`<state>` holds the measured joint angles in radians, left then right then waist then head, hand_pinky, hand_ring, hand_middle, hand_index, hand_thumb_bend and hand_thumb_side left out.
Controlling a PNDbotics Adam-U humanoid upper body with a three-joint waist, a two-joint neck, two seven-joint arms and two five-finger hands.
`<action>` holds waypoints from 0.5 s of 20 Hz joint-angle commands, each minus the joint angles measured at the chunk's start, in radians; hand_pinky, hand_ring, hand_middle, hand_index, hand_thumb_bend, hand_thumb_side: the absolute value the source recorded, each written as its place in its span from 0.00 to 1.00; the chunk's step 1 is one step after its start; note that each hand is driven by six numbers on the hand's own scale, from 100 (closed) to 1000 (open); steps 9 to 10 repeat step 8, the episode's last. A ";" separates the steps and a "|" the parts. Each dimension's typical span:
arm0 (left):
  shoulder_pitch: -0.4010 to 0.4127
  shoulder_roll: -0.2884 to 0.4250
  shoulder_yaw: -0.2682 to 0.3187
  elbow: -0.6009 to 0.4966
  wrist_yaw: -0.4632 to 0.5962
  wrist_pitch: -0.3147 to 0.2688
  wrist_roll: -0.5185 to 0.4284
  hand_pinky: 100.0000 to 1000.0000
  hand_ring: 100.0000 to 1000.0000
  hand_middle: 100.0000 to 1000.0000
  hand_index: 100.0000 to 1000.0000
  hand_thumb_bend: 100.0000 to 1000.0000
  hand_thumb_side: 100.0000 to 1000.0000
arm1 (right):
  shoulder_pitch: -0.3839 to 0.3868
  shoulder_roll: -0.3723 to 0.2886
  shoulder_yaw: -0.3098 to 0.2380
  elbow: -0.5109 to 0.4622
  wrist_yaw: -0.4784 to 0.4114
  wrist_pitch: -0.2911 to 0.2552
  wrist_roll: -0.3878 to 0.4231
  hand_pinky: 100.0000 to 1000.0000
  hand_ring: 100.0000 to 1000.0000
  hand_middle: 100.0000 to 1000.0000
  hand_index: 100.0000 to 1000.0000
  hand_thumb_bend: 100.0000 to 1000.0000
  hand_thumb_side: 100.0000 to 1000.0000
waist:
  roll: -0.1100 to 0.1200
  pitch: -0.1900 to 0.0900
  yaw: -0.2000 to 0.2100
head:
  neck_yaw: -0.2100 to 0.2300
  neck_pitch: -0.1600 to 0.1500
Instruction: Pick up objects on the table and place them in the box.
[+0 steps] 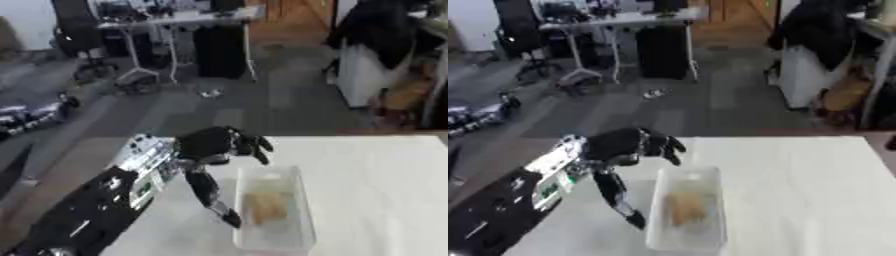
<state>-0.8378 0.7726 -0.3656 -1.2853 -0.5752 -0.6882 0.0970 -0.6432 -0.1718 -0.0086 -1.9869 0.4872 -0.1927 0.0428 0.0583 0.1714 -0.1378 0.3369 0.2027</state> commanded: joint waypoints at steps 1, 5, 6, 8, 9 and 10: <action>0.053 0.078 0.049 -0.125 0.153 0.037 0.023 0.25 0.53 0.64 0.64 0.55 0.79 | 0.006 -0.033 -0.007 -0.013 0.012 0.007 -0.006 0.01 0.33 0.45 0.54 0.39 1.00 | -0.010 -0.019 0.018 | 0.034 -0.089; 0.234 0.109 0.104 -0.412 0.422 0.144 0.009 0.20 0.52 0.64 0.65 0.49 0.77 | 0.045 -0.070 -0.014 -0.013 0.017 0.001 -0.035 0.00 0.33 0.43 0.53 0.39 1.00 | -0.038 -0.024 0.068 | 0.044 -0.140; 0.287 0.103 0.119 -0.490 0.479 0.177 -0.004 0.18 0.52 0.64 0.67 0.47 0.80 | 0.056 -0.079 -0.017 -0.013 0.016 -0.002 -0.047 0.00 0.32 0.43 0.53 0.39 1.00 | -0.046 -0.025 0.082 | 0.050 -0.150; 0.397 0.063 0.146 -0.638 0.583 0.252 -0.047 0.17 0.51 0.65 0.68 0.43 0.86 | 0.081 -0.100 -0.024 -0.013 0.014 -0.009 -0.070 0.00 0.32 0.43 0.52 0.39 1.00 | -0.068 -0.023 0.113 | 0.053 -0.175; 0.397 0.063 0.146 -0.638 0.583 0.252 -0.047 0.17 0.51 0.65 0.68 0.43 0.86 | 0.081 -0.100 -0.024 -0.013 0.014 -0.009 -0.070 0.00 0.32 0.43 0.52 0.39 1.00 | -0.068 -0.023 0.113 | 0.053 -0.175; 0.397 0.063 0.146 -0.638 0.583 0.252 -0.047 0.17 0.51 0.65 0.68 0.43 0.86 | 0.081 -0.100 -0.024 -0.013 0.014 -0.009 -0.070 0.00 0.32 0.43 0.52 0.39 1.00 | -0.068 -0.023 0.113 | 0.053 -0.175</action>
